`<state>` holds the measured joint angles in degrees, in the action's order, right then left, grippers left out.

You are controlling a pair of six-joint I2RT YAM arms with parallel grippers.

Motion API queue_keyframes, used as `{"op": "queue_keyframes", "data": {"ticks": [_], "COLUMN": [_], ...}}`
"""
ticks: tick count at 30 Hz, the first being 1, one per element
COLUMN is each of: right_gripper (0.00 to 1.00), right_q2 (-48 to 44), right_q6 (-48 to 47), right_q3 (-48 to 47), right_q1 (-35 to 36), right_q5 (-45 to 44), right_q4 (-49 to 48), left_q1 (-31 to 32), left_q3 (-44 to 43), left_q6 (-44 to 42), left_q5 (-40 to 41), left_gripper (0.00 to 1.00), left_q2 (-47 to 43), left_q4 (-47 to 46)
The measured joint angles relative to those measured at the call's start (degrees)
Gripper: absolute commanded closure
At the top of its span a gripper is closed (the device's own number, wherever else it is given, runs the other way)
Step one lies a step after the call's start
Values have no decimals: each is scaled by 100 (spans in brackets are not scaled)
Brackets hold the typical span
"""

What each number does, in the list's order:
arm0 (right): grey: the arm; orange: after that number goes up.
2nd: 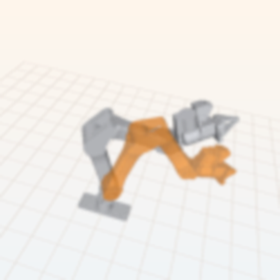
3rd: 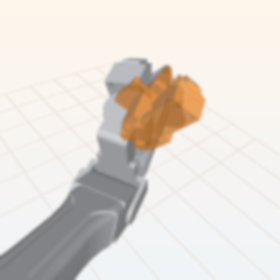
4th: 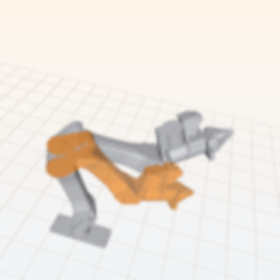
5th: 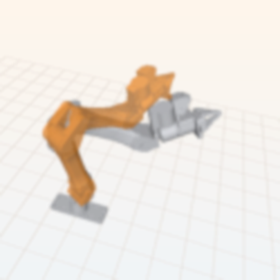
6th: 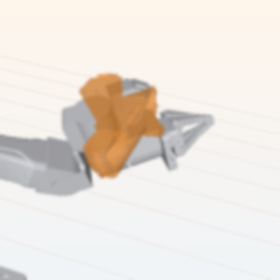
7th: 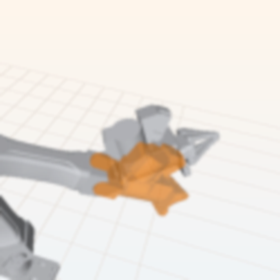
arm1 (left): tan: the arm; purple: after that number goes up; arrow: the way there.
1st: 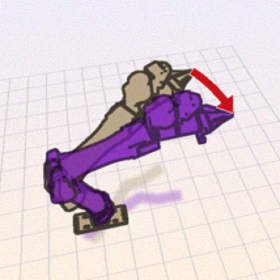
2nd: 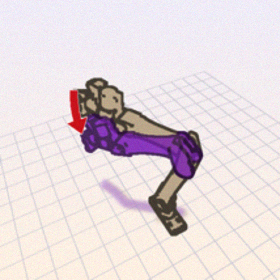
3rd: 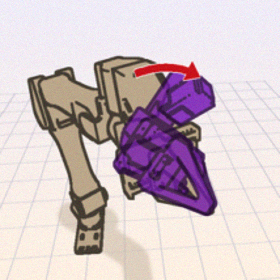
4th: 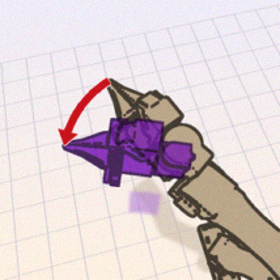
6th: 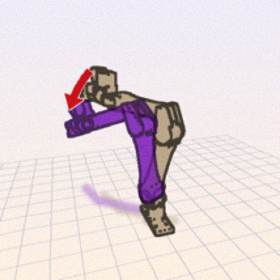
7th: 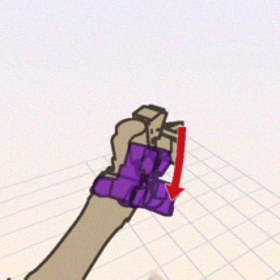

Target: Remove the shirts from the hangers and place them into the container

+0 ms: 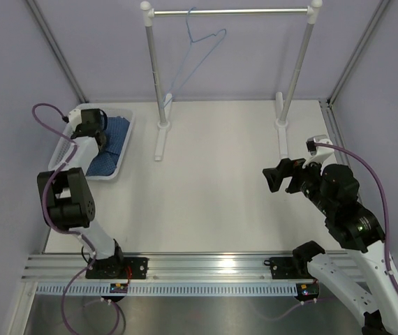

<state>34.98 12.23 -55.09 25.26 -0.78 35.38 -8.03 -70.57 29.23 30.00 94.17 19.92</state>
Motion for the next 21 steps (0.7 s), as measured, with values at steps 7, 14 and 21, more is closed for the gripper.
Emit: {"op": "queue_keyframes", "data": {"ticks": [7,14,21], "right_gripper": [1,0,0], "right_q2": [-138,-306,-354], "right_q6": [17,44,-15], "right_q3": [-79,-203,-549], "right_q1": [0,0,0], "right_q5": [-11,-59,-210], "right_q4": [96,197,385], "left_q1": [-177,-407,-437], "left_q3": [-310,-398,-754], "left_q6": [70,-15,-345], "left_q5": [-546,-1027,-1353], "left_gripper": [100,64,5], "left_q2": [1303,1060,-807], "left_q4": [750,1021,1447]}}
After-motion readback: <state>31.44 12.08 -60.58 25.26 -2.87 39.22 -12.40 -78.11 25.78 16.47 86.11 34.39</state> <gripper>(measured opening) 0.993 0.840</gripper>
